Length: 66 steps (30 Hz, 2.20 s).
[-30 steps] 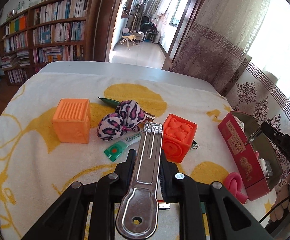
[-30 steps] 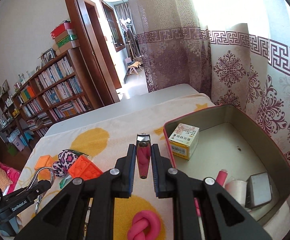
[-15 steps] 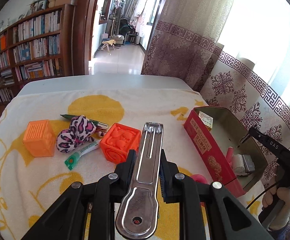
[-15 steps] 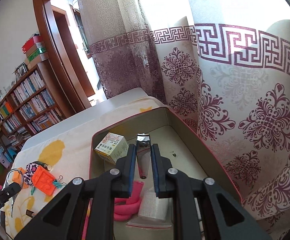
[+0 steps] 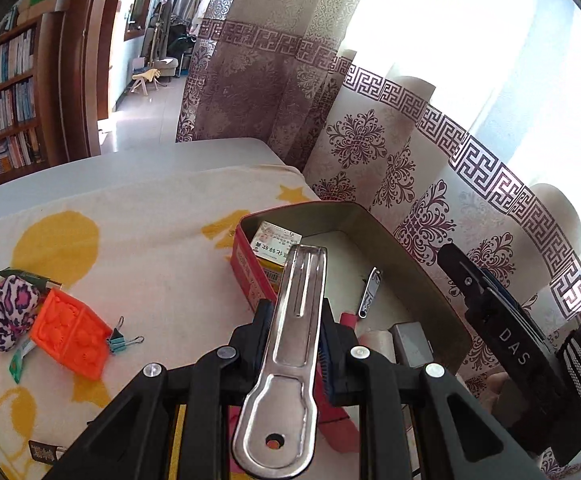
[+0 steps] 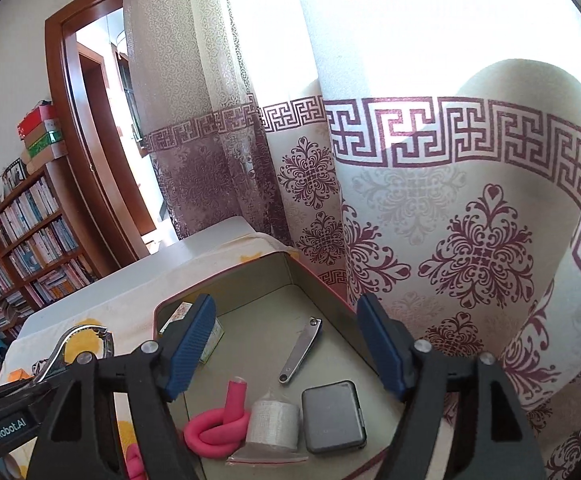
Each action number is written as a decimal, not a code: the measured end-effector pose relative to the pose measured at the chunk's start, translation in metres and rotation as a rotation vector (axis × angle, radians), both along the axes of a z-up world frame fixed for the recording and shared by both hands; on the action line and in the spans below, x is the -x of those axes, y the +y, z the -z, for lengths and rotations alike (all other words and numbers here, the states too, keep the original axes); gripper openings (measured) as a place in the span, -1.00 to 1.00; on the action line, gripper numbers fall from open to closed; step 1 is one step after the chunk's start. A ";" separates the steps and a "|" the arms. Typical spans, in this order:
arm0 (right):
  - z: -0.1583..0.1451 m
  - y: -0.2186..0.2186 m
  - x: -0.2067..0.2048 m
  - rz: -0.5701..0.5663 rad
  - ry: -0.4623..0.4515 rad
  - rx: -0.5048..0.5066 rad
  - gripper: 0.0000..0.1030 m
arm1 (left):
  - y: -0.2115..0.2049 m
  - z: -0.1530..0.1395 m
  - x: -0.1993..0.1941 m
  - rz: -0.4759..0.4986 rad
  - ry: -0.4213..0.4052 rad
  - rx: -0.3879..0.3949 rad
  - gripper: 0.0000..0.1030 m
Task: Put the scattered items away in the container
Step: 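Carry the nail clipper and silver clip into the tin and release them, then move the left tool to the light orange ribbed cube and grasp it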
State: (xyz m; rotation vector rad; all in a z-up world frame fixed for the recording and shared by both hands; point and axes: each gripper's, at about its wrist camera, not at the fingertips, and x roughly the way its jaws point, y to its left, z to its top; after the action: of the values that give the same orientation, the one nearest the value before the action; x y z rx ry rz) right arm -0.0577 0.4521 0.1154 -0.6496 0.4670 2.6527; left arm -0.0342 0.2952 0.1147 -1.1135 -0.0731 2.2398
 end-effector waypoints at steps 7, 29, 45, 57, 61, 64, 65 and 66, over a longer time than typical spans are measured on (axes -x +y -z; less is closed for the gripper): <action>-0.008 0.009 -0.020 0.104 0.092 0.014 0.52 | 0.049 0.018 0.014 0.076 -0.082 -0.031 -0.56; 0.000 -0.033 -0.009 -0.044 0.071 -0.058 0.56 | -0.051 0.014 0.018 -0.177 0.019 0.025 0.64; 0.016 -0.101 -0.003 -0.285 0.047 -0.141 0.56 | -0.213 0.045 0.014 -0.530 -0.030 0.077 0.64; 0.026 -0.150 -0.009 -0.414 0.034 -0.273 0.56 | -0.261 0.064 0.024 -0.640 -0.037 0.144 0.64; 0.033 -0.148 -0.001 -0.437 -0.008 -0.245 0.56 | -0.273 0.068 0.033 -0.662 -0.017 0.186 0.64; 0.034 -0.149 -0.002 -0.436 -0.008 -0.237 0.56 | -0.280 0.069 0.045 -0.663 -0.024 0.187 0.64; 0.033 -0.149 -0.004 -0.437 -0.006 -0.239 0.56 | -0.283 0.070 0.051 -0.664 -0.027 0.198 0.64; 0.033 -0.150 -0.004 -0.439 -0.004 -0.243 0.56 | -0.285 0.072 0.058 -0.665 -0.031 0.213 0.64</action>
State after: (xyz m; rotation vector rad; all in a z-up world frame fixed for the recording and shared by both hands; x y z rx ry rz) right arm -0.0535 0.3020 0.0826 -0.7498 -0.0094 3.0464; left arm -0.0918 0.0107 0.0430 -1.3856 -0.2554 2.8661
